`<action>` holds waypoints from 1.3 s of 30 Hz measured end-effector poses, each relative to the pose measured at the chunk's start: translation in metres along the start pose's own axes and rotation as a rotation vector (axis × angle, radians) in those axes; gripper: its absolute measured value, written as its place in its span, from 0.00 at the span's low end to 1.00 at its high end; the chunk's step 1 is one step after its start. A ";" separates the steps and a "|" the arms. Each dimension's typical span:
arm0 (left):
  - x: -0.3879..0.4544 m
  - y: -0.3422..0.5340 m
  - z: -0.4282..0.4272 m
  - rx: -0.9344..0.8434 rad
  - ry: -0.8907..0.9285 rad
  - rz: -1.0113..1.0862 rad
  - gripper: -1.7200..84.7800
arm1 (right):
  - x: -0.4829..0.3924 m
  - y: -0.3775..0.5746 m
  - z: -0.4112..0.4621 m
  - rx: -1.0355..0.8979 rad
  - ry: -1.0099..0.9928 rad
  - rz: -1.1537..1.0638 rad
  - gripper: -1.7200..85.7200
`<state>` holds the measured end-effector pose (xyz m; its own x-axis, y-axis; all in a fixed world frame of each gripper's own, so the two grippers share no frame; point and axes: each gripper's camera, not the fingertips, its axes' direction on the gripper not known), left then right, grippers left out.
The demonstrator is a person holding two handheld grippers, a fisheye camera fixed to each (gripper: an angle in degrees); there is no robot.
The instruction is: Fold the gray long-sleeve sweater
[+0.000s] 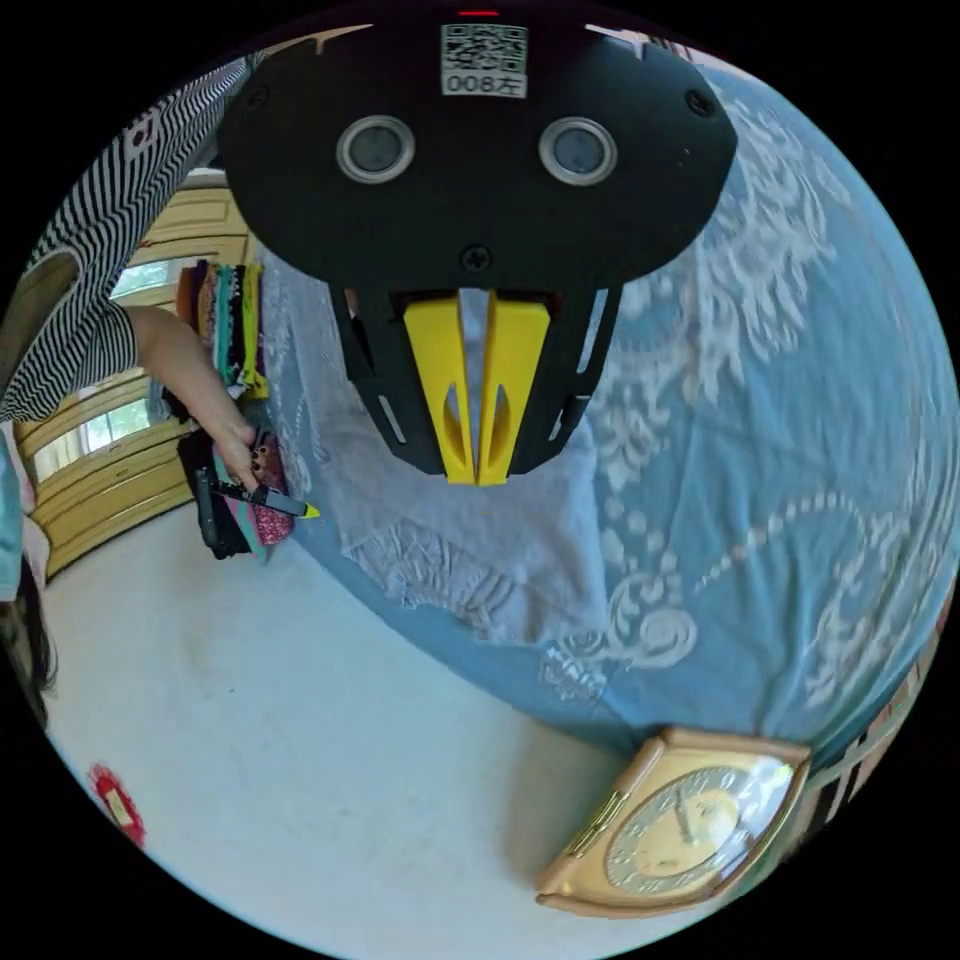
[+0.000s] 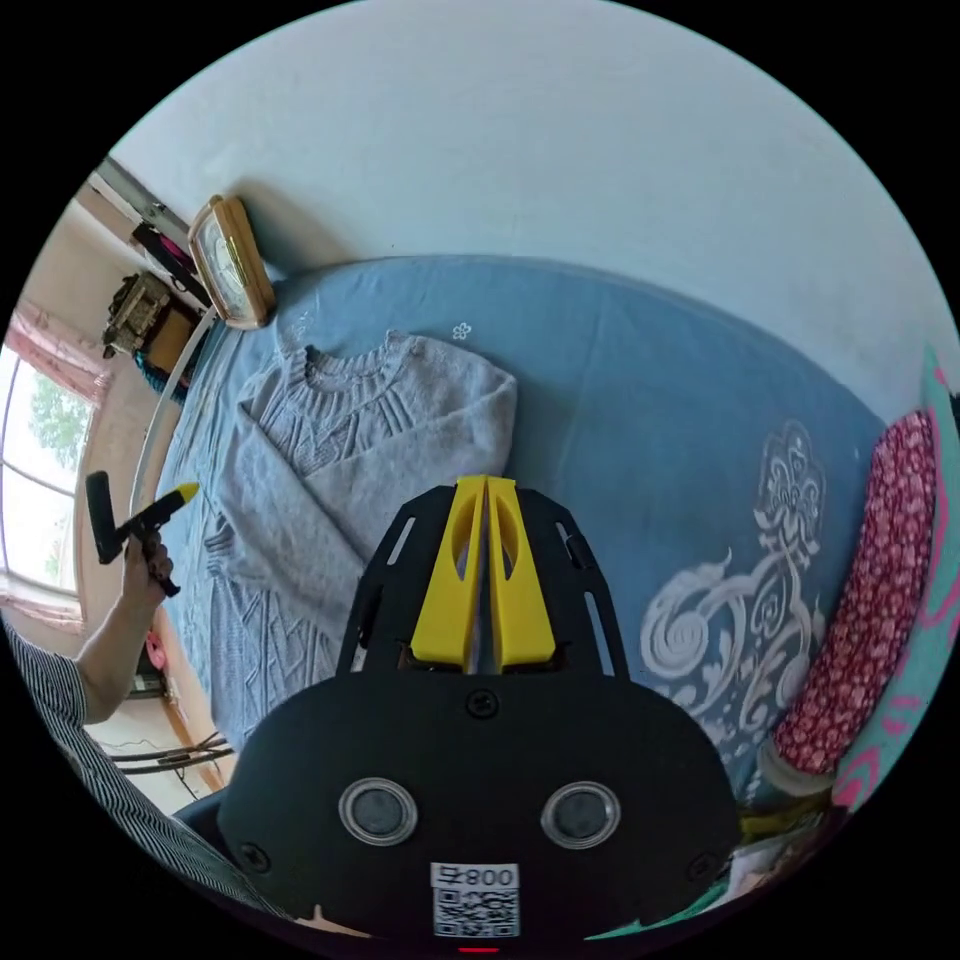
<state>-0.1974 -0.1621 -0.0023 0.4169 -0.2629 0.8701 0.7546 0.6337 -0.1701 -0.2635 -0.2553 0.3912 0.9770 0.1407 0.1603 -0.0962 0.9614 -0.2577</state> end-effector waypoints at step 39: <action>-0.039 0.291 0.271 -0.680 0.020 -0.594 0.11 | -0.030 0.446 0.016 -0.570 -0.223 0.273 0.02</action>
<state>-0.1317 0.2295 0.0396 -0.1331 -0.4266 0.8946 0.9825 -0.1757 0.0625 -0.3388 0.1733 0.2869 0.8633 0.4655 0.1950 -0.1593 0.6180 -0.7699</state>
